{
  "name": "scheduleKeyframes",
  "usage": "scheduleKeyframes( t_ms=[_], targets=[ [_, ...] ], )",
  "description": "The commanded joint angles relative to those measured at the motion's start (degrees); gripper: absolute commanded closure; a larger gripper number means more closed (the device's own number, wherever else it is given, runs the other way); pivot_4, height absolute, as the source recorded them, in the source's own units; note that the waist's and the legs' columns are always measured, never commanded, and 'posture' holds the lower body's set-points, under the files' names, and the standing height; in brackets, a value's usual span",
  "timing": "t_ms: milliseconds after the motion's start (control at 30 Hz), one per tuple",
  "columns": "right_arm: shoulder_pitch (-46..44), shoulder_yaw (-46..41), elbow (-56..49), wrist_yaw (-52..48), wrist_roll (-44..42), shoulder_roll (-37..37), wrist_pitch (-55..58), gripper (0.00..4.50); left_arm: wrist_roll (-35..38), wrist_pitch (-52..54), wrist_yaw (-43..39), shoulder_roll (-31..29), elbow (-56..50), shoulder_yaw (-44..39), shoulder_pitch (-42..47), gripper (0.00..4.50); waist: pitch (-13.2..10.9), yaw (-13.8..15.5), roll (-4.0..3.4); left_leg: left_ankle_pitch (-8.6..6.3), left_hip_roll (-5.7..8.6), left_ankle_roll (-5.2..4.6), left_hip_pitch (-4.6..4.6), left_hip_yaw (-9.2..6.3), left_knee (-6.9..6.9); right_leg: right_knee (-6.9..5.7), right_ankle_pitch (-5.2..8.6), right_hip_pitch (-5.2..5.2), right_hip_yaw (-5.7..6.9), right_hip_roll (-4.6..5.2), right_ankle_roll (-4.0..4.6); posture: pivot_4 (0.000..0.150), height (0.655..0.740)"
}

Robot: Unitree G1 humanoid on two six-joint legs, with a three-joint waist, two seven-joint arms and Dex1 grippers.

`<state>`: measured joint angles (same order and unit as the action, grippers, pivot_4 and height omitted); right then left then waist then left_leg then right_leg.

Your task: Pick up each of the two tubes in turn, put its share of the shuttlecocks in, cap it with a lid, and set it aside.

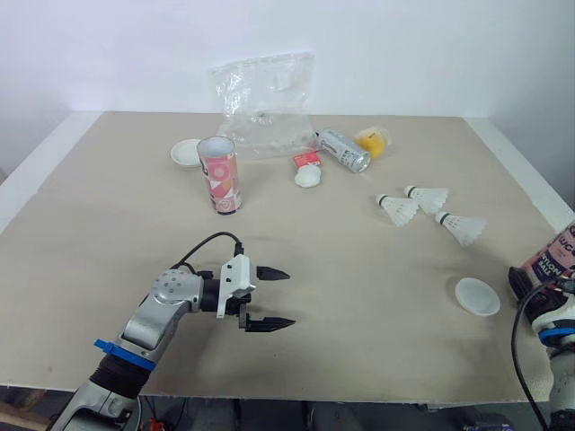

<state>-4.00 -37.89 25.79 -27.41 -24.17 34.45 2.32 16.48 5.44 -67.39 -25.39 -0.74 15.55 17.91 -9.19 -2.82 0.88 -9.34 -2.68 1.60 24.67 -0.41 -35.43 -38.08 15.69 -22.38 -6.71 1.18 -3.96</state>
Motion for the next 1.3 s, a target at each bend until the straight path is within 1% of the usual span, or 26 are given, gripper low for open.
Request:
scheduleKeyframes(
  t_ms=[33, 67, 100, 167, 333, 467, 700, 867, 967, 1067, 1167, 1233, 1300],
  targets=[
    [0.14, -0.08, 2.02, -0.29, 0.24, 1.41, -0.15, 1.63, 0.24, -0.37, 0.84, 0.02, -1.94, -0.53, -0.2, 0.0, 0.0, 0.0, 0.03, 0.0, 0.0, -0.01, -0.01, 0.0, -0.01, 0.0, 0.0, 0.02, 0.0, 0.0, 0.0, 0.15, 0.74],
    [0.21, -0.11, 1.96, -0.43, 0.01, 1.43, -0.19, 1.01, 0.23, -0.51, 0.87, 0.04, -1.78, -0.45, -0.17, 0.0, 0.0, 0.0, 0.03, 0.0, 0.0, -0.01, -0.01, -0.01, -0.02, 0.01, 0.0, 0.04, 0.0, 0.0, 0.0, 0.15, 0.74],
    [0.28, -0.1, 1.92, -0.41, -0.02, 1.41, -0.3, 0.78, 0.17, -0.7, 0.88, 0.09, -1.51, -0.35, -0.09, 0.0, -0.01, 0.0, 0.04, 0.01, 0.0, -0.01, -0.01, -0.01, -0.02, 0.01, 0.0, 0.04, -0.01, 0.0, 0.0, 0.15, 0.74],
    [0.58, 0.29, 1.67, -0.31, 0.36, 1.48, -0.4, 0.06, 0.05, -1.03, 0.8, 0.19, -0.92, -0.25, 0.18, 0.0, -0.01, 0.0, 0.02, 0.01, 0.01, -0.01, -0.01, -0.01, -0.02, 0.01, 0.0, 0.04, -0.02, 0.0, 0.0, 0.15, 0.74],
    [2.95, 1.24, -1.65, -0.02, 0.52, 0.47, -0.28, 0.06, -0.41, -2.03, 0.17, 0.43, 1.03, -0.11, 1.51, 0.0, -0.01, 0.03, 0.02, 0.0, 0.0, -0.01, -0.01, -0.02, 0.03, 0.01, 0.03, 0.02, -0.03, -0.03, 0.02, 0.15, 0.74],
    [6.04, 0.65, -6.43, 1.48, -0.65, -0.98, 0.95, 0.06, -0.52, -2.59, -0.32, 0.45, 1.9, 0.19, 2.01, 0.0, -0.01, 0.05, 0.03, -0.01, 0.01, -0.02, 0.0, -0.03, 0.04, 0.01, 0.07, 0.01, -0.03, -0.03, 0.01, 0.15, 0.74],
    [14.23, -3.31, -22.09, 6.04, -6.26, -5.39, 6.83, 0.06, -0.64, -2.53, -1.01, 0.38, 1.9, 0.47, 1.83, 0.0, 0.0, 0.12, -0.02, -0.03, 0.01, -0.03, 0.04, -0.07, 0.09, 0.01, 0.13, -0.03, -0.01, -0.01, 0.03, 0.15, 0.74],
    [18.69, -4.46, -28.47, 7.92, -7.81, -7.45, 9.12, 0.06, -0.89, -2.85, -1.68, 0.61, 2.62, 0.88, 2.42, 0.0, -0.01, 0.08, -0.02, -0.04, 0.03, -0.02, 0.03, 0.01, 0.08, 0.02, 0.13, -0.06, -0.02, 0.07, 0.03, 0.15, 0.74],
    [24.38, -5.34, -35.36, 7.85, -8.3, -9.34, 9.52, 0.06, -1.18, -3.53, -2.36, 1.08, 4.13, 1.27, 3.62, 0.0, 0.0, 0.11, -0.05, -0.04, 0.02, -0.03, 0.02, -0.02, 0.09, 0.01, 0.14, -0.07, 0.02, 0.06, 0.04, 0.15, 0.74],
    [29.49, -5.83, -42.09, 5.53, -9.7, -10.03, 9.29, 0.06, -1.2, -4.06, -2.7, 1.56, 5.51, 1.17, 4.61, 0.0, 0.0, 0.18, -0.13, -0.05, 0.03, -0.02, 0.07, -0.03, 0.12, 0.02, 0.18, -0.12, 0.03, 0.09, 0.05, 0.15, 0.74],
    [32.93, -5.82, -46.7, 1.69, -12.96, -9.45, 9.8, 0.06, -0.91, -4.2, -2.28, 2.24, 6.66, 0.6, 5.22, 0.0, -0.04, 0.03, -0.06, -0.08, 0.03, -0.03, 0.09, 0.01, 0.11, 0.03, 0.2, -0.13, 0.02, 0.12, 0.03, 0.15, 0.74],
    [36.3, -4.39, -49.83, -5.27, -13.41, -6.58, 9.27, 0.06, -0.24, -3.53, -0.92, 3.1, 7.06, -0.39, 5.55, 0.0, -0.05, 0.06, -0.08, -0.09, 0.01, -0.03, 0.07, 0.02, 0.11, 0.03, 0.2, -0.14, 0.02, 0.11, 0.04, 0.15, 0.74],
    [36.89, -2.51, -52.82, -12.51, -14.82, -2.72, 8.91, 0.06, 0.64, -2.49, 1.33, 4.12, 7.25, -2.01, 5.76, 0.0, -0.1, 0.1, -0.18, -0.09, 0.04, -0.04, 0.08, 0.04, 0.09, 0.03, 0.2, -0.13, 0.01, 0.16, 0.04, 0.15, 0.74]
  ],
)
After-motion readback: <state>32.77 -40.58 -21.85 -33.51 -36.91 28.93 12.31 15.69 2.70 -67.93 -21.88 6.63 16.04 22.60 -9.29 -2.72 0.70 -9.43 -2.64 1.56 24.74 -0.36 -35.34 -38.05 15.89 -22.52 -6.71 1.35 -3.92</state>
